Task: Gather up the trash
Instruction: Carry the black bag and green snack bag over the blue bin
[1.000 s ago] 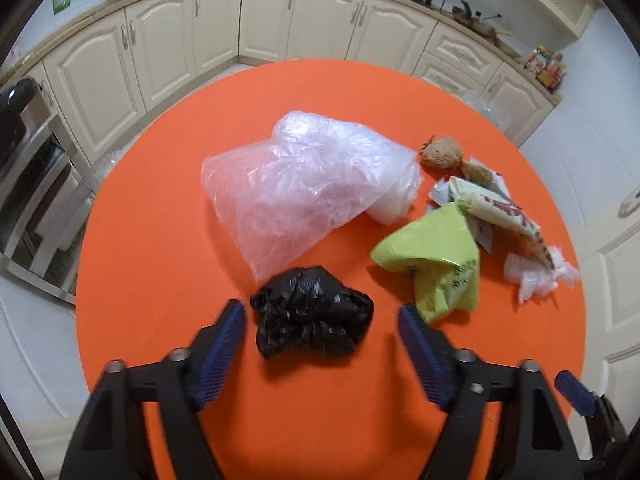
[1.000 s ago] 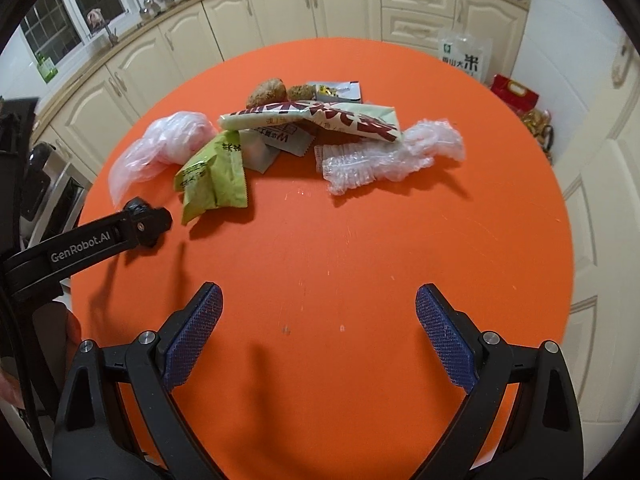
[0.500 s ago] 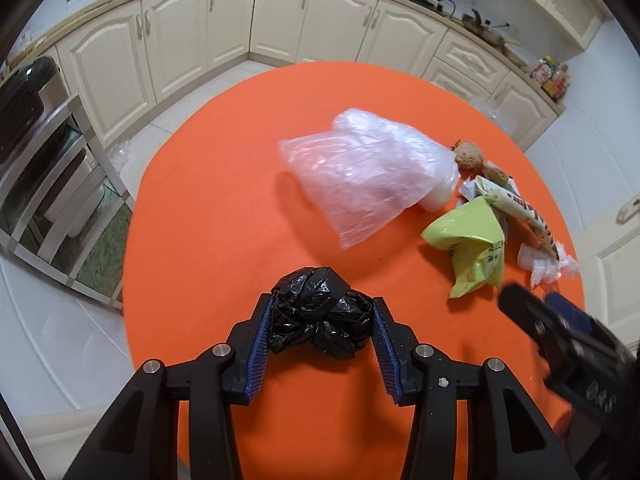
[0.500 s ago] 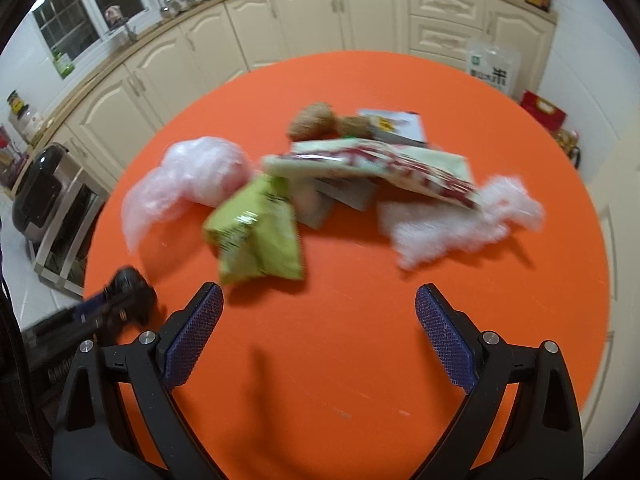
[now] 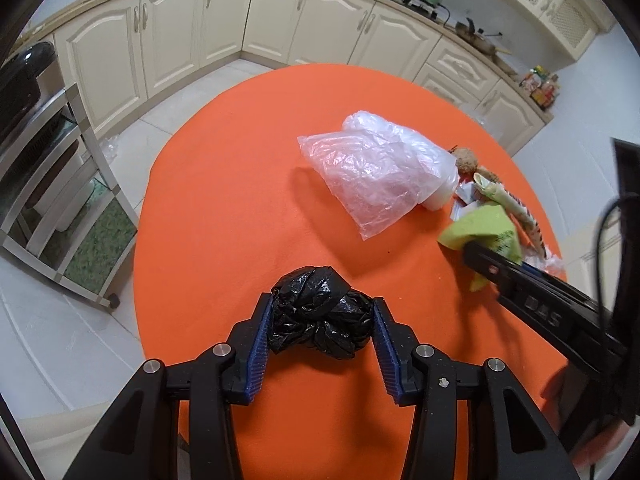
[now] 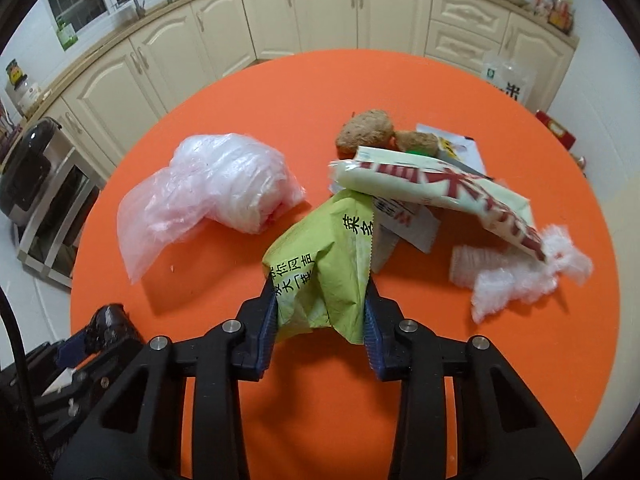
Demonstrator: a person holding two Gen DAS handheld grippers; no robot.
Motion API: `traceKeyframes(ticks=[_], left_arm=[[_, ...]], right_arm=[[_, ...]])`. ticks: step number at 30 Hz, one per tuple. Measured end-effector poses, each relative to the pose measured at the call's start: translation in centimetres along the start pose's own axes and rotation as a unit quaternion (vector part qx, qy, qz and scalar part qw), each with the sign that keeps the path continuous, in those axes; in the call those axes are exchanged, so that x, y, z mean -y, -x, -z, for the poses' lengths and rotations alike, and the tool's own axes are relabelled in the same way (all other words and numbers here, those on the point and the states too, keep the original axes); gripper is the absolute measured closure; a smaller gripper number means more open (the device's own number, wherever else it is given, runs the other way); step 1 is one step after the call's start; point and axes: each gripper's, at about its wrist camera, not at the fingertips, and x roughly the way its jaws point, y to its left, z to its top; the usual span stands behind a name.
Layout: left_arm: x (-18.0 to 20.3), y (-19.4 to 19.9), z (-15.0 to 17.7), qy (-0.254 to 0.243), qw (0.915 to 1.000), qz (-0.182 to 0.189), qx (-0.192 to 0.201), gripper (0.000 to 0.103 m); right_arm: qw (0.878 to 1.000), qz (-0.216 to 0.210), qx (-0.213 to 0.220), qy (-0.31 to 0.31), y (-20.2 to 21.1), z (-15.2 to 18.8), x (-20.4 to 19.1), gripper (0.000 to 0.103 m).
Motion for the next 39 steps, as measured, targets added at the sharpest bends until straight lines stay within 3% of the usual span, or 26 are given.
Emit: traceKeyframes(ticks=[4, 13, 20, 29, 39], left_arm=[[1.0, 0.2, 0.5, -0.008, 0.9996, -0.026, 0.003, 0.060], [3.9, 2.4, 2.3, -0.034, 0.9992, -0.017, 0.009, 0.060], [9.3, 3.5, 4.1, -0.090, 0.9958, 0.006, 0.014, 0.060], [18.5, 3.1, 6.6, -0.190, 0.9809, 0.042, 0.002, 0.060], [29.5, 0.4, 10.3, -0.290, 0.9539, 0.074, -0.026, 0.060]], right_arm=[[1.000, -0.004, 0.008, -0.013, 1.7, 1.1, 1.0, 0.068], [0.999, -0.007, 0.029, -0.030, 6.0, 3.8, 3.7, 0.068], [0.997, -0.001, 0.048, -0.063, 9.0, 6.5, 7.0, 0.068], [0.984, 0.040, 0.077, -0.157, 13.0, 10.2, 15.7, 0.068], [0.958, 0.088, 0.090, -0.256, 16.1, 15.5, 26.0, 0.067]])
